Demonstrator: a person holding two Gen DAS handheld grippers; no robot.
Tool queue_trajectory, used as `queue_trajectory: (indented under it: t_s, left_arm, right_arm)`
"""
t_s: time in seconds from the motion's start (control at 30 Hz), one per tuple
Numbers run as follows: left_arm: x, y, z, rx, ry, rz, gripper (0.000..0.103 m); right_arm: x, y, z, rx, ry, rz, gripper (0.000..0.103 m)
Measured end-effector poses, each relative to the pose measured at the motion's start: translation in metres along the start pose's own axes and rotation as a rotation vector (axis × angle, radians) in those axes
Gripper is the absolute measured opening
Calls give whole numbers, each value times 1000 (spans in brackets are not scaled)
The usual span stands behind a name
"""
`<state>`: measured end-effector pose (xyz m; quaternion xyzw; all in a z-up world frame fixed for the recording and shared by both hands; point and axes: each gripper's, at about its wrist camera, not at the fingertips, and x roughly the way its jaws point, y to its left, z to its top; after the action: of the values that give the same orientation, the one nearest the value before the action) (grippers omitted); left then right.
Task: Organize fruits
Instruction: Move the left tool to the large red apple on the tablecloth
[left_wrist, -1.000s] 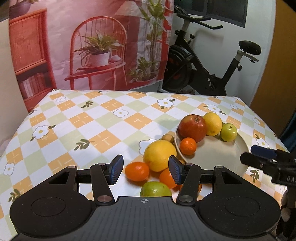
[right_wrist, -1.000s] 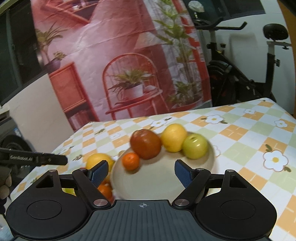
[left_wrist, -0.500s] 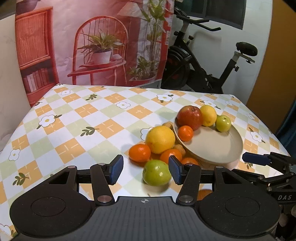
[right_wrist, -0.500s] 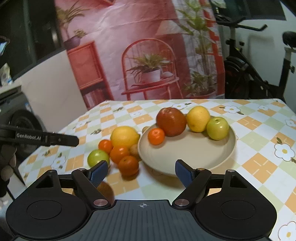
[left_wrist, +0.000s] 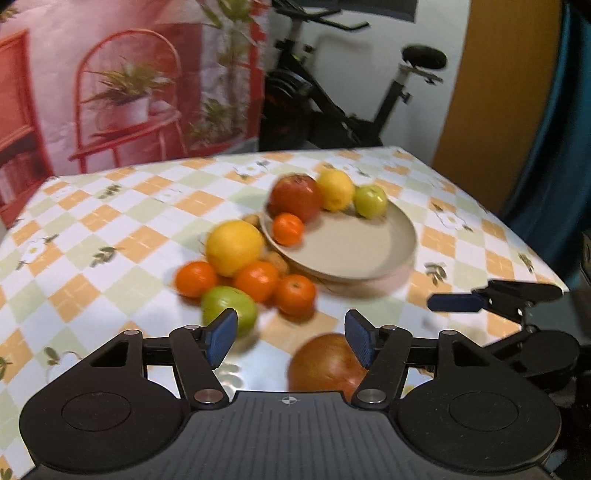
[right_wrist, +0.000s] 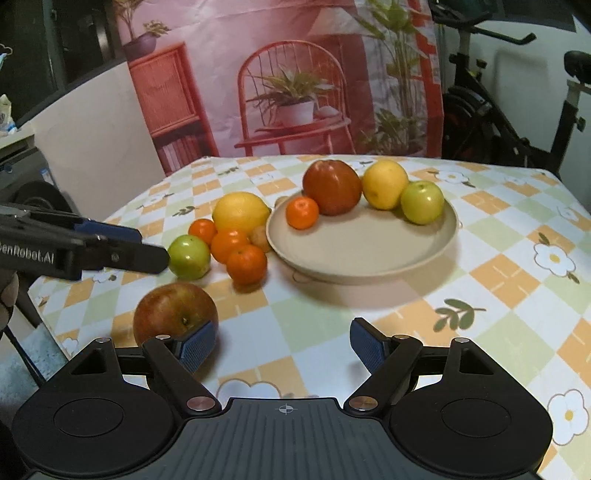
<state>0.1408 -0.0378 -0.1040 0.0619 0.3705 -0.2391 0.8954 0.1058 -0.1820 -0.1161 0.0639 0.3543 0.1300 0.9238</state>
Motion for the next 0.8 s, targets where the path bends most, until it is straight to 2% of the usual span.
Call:
queue_trajectory:
  t_s: [0.17,0.27,0.47,0.8]
  left_arm:
    - [14,1,-4,-11,51,-17,67]
    - [15,5,-5,-32,54,-32,70]
    - [10,8,-5,-64,38,-12,70]
    - [12,-1,-5,-22,49,-45,71]
  right_arm:
    - [3,-3,-3,6,14,5,77]
    - [5,-3,-4,9,21,9,77]
    - [6,-4,-3,11,27,15,77]
    - [10,-1,-4,-1,48,22,77]
